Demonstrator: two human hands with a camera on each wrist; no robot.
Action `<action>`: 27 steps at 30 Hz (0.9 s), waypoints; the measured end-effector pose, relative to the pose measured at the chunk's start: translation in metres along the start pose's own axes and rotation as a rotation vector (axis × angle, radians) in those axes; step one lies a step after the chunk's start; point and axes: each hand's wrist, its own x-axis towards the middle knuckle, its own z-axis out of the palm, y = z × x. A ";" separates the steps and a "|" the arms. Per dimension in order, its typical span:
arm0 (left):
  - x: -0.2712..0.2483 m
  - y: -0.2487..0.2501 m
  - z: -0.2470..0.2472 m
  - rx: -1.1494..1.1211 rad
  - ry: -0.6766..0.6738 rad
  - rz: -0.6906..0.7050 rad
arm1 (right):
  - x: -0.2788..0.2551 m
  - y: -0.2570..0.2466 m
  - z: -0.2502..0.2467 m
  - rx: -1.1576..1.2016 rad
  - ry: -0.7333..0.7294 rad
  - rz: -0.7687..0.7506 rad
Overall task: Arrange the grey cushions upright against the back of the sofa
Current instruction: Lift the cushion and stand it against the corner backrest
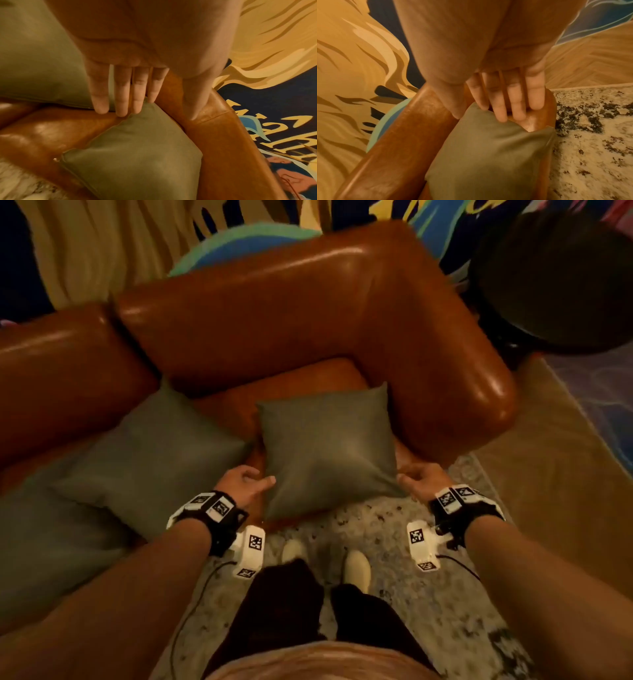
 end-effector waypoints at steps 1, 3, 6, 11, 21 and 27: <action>0.010 0.007 0.003 -0.015 -0.001 0.001 | 0.013 -0.005 -0.001 0.002 -0.004 0.016; 0.032 0.015 0.009 0.004 0.003 -0.033 | 0.038 -0.016 -0.003 -0.030 -0.003 0.042; 0.074 0.024 0.020 -0.028 -0.027 -0.107 | 0.081 -0.035 0.001 -0.044 -0.032 0.055; 0.206 -0.023 0.059 -0.114 -0.077 -0.168 | 0.170 -0.038 0.023 0.101 -0.075 0.157; 0.246 0.021 0.080 -0.212 -0.053 -0.263 | 0.280 -0.027 0.054 0.137 -0.056 0.270; 0.235 0.041 0.093 -0.338 -0.006 -0.204 | 0.274 -0.043 0.043 0.210 -0.050 0.117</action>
